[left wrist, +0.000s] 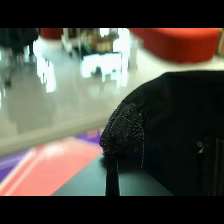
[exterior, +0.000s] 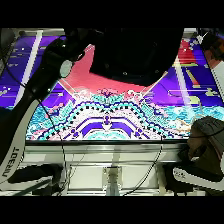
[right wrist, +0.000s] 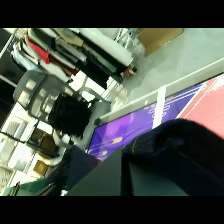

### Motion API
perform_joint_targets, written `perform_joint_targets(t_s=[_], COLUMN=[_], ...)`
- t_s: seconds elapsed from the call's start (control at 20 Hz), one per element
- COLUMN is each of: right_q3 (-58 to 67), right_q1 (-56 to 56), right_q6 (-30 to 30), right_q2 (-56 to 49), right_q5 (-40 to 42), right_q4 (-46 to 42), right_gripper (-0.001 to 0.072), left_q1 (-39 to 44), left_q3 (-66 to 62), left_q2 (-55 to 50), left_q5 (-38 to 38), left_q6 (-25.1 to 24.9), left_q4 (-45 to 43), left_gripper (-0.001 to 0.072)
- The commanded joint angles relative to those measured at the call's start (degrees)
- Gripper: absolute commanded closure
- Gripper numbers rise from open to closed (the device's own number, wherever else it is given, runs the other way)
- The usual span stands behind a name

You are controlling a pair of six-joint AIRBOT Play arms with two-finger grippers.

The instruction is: Fold the clothes and pants, and hang the long-sleeved shirts on hangers.

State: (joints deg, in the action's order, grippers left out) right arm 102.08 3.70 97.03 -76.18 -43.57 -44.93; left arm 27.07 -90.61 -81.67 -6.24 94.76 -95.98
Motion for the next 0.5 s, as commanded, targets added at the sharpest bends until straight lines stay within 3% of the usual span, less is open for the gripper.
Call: perform_joint_targets(t_s=[0.0, 0.1, 0.2, 0.45], right_q3=[0.26, 0.76, 2.56, 7.78], right_q1=[-1.33, -3.54, -5.40, -7.78], right_q6=[-1.84, -11.17, -16.31, -17.27], right_q2=[-2.91, -4.52, -6.78, -14.10], right_q5=[10.36, 18.53, 21.22, 21.77], right_q4=[-0.09, -0.15, -0.20, -0.57], right_gripper=[0.0702, 0.0702, 0.0703, 0.0702], left_q1=[-1.53, -2.67, -3.37, -3.72], left_q3=[-0.09, -0.09, -0.09, -0.09], left_q2=[-2.91, -4.83, -6.58, -10.67], left_q5=[12.22, 14.23, 14.45, 15.30], left_q6=[0.02, 0.00, 0.02, -0.02], left_q4=[5.86, 9.03, 9.31, 9.25], left_gripper=[0.0696, 0.0696, 0.0695, 0.0696])
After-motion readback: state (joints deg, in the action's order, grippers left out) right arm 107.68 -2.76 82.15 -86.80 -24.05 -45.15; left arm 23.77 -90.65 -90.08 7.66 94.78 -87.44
